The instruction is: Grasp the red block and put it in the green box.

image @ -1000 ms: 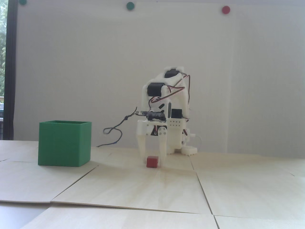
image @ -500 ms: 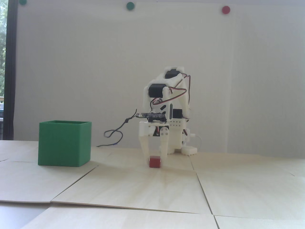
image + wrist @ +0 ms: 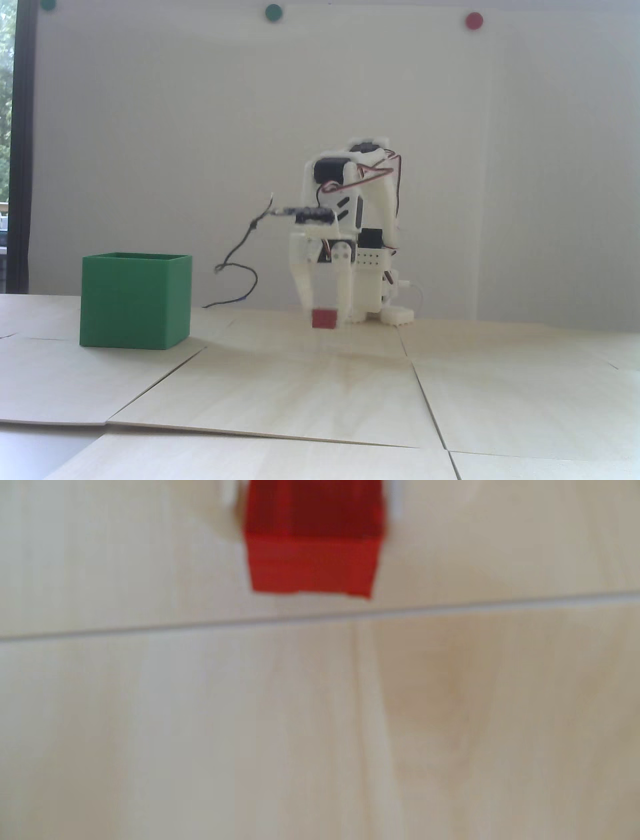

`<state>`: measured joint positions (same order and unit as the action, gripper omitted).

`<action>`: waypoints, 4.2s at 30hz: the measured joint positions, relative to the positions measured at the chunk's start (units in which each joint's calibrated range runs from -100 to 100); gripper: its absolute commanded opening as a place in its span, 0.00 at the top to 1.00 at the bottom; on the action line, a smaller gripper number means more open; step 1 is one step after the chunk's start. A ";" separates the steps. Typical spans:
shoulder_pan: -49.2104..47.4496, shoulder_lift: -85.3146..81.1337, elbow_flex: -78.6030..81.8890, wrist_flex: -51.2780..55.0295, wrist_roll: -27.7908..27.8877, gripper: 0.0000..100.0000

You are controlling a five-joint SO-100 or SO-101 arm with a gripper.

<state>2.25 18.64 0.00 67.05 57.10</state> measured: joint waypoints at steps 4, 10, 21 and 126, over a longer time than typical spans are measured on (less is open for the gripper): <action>1.83 -8.97 0.09 0.00 -1.39 0.98; 6.80 -19.93 0.09 0.00 -1.70 0.98; 28.12 -25.99 0.09 0.00 -1.49 0.98; -0.99 -98.96 93.82 -7.74 -15.77 0.98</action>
<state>1.26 -80.32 93.82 59.32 41.33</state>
